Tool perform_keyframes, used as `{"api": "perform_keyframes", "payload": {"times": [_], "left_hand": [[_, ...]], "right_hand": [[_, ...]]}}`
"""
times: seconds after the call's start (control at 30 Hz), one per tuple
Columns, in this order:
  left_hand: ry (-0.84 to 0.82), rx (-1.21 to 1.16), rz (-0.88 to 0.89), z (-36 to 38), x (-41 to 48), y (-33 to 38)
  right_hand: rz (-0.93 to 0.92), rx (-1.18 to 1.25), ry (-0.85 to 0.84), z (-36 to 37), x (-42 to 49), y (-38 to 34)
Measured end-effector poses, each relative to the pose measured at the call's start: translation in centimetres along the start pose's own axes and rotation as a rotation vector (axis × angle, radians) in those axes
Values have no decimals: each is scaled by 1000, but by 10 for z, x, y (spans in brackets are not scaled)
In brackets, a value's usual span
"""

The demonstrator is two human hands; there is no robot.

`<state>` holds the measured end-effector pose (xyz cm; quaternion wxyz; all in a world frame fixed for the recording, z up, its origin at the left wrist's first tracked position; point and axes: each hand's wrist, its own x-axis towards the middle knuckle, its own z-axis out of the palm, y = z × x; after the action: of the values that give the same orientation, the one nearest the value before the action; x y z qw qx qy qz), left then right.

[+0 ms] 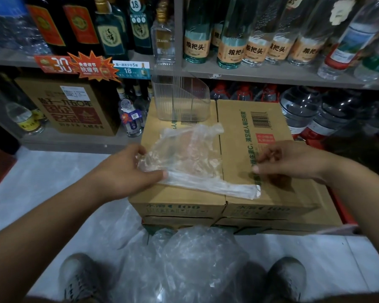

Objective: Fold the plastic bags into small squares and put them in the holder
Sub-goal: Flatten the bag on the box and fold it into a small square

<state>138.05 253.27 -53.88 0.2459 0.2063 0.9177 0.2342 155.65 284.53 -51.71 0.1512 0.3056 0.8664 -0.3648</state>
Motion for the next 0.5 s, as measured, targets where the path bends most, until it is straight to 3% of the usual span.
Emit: {"api": "perform_keyframes", "payload": {"times": [0.07, 0.17, 0.3, 0.5], "left_hand": [[-21, 111, -15, -5, 0, 8], [102, 189, 33, -11, 11, 20], [269, 67, 104, 0, 47, 23], [287, -178, 135, 22, 81, 24]], "right_hand": [[-79, 108, 107, 1, 7, -8], [-144, 228, 217, 10, 25, -28], [-104, 323, 309, 23, 56, -51], [-38, 408, 311, 40, 84, -62]]}}
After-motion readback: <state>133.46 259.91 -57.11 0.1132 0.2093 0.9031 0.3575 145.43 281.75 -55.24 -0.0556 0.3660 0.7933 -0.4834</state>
